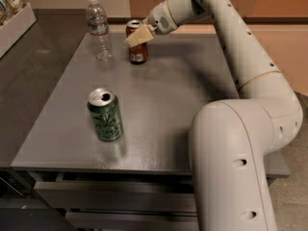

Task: Move coke can near water bottle

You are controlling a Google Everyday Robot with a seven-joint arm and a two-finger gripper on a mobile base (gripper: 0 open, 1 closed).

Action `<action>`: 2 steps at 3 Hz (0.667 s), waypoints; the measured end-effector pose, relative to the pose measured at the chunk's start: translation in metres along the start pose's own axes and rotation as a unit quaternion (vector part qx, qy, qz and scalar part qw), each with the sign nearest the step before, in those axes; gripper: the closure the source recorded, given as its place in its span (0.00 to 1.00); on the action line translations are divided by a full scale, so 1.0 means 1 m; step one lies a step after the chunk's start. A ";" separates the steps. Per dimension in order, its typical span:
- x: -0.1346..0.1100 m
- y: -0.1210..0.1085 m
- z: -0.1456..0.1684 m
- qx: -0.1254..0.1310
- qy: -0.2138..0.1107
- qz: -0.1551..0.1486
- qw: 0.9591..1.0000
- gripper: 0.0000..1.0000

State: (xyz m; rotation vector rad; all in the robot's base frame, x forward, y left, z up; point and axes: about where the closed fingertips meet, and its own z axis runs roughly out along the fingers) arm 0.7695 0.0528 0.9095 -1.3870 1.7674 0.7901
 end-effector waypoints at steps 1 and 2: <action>0.000 0.000 0.004 -0.003 0.000 0.000 1.000 0.00; 0.000 0.000 0.004 -0.003 0.000 0.000 1.000 0.00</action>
Offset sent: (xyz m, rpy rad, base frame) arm 0.0002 0.0029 -0.0023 0.0000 0.0033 0.0036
